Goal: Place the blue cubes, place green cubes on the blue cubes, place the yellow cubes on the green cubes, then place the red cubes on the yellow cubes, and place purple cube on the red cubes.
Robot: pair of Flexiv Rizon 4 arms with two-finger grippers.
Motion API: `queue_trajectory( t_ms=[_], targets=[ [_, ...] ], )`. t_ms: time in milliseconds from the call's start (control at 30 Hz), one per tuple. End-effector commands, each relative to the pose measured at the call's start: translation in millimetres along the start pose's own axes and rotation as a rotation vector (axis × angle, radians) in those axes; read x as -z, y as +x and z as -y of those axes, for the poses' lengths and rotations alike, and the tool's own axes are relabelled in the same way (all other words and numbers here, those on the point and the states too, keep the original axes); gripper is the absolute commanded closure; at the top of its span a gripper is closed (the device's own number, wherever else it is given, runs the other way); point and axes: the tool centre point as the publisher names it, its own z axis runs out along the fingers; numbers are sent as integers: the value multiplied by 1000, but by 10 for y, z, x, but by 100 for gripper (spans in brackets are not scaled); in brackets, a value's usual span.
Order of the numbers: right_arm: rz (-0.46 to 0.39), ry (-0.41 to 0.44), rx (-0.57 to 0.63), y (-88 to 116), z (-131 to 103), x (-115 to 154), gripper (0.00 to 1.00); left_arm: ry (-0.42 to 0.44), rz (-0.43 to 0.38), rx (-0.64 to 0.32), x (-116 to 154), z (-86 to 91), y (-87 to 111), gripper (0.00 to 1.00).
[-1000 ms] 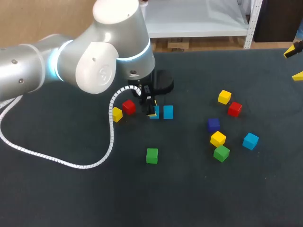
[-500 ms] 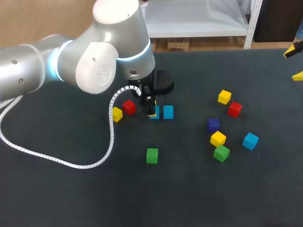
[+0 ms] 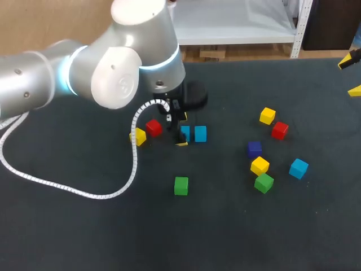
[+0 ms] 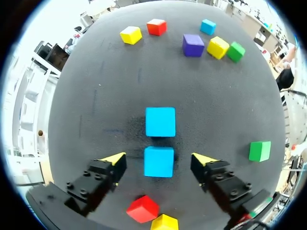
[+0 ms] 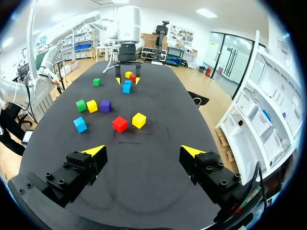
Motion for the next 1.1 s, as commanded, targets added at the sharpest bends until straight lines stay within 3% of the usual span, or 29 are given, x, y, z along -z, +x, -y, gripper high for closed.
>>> queue_trajectory(
  t_ms=[33,300,533,733,900,1100],
  targets=[
    [-1,4,1,-4,-14,-2,0,-17,40,24,186,70,92,0],
    [-1,4,1,-4,-14,-2,0,-76,133,123,643,197,367,0],
    [-1,4,1,-4,-14,-2,0,-104,274,154,979,313,741,0],
    [-1,4,1,-4,-14,-2,0,-44,371,88,1158,384,1106,0],
    [-1,4,1,-4,-14,-2,0,16,442,97,1250,411,1426,0],
    [-1,4,1,-4,-14,-2,0,43,467,59,1331,387,1670,0]
  ],
)
